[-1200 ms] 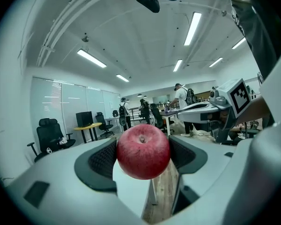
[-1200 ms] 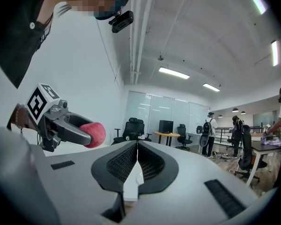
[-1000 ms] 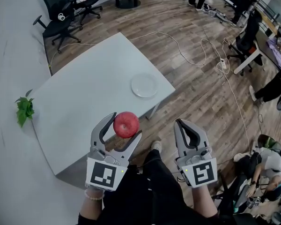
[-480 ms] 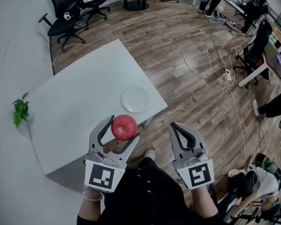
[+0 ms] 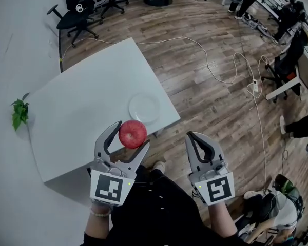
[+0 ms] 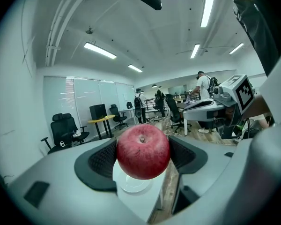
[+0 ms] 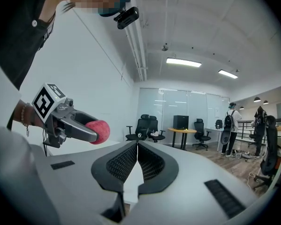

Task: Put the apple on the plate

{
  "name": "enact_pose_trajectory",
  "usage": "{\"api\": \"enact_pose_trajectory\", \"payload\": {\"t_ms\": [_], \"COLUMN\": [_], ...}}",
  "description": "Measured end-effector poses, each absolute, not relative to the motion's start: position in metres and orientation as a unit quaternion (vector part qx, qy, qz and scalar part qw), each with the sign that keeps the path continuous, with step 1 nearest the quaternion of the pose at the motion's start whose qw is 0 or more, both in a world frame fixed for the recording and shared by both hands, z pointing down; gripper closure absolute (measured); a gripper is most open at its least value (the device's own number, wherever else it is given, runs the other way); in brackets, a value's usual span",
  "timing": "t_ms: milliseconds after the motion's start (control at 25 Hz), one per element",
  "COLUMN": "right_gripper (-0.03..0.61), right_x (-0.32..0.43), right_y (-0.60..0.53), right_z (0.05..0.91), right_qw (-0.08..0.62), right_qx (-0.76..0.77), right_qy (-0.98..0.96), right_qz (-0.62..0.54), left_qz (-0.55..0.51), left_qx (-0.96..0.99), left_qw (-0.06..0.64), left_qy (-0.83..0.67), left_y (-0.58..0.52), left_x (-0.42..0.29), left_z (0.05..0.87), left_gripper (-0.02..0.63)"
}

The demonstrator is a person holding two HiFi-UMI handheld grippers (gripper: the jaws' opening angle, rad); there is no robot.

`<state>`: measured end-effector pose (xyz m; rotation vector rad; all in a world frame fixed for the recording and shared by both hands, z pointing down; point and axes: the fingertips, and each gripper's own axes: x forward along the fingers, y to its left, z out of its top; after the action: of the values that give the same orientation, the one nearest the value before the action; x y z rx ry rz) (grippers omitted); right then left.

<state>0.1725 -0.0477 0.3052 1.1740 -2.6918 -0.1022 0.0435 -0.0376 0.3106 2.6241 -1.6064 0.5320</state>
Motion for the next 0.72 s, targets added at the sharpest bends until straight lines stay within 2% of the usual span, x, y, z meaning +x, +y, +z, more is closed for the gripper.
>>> {"api": "enact_pose_trajectory", "payload": {"t_ms": [720], "right_gripper": [0.537], "right_x": [0.158], "right_y": [-0.086], "right_z": [0.293], "right_qw": [0.071], "right_qx": [0.441], "right_qy": [-0.895], "right_qz": [-0.019], "left_qz": [0.178], "left_qx": [0.866], "left_qw": [-0.016], "left_qy": [-0.466], "left_y": [-0.085], "left_x": [0.040], "left_z": [0.299], "left_gripper": [0.255]}}
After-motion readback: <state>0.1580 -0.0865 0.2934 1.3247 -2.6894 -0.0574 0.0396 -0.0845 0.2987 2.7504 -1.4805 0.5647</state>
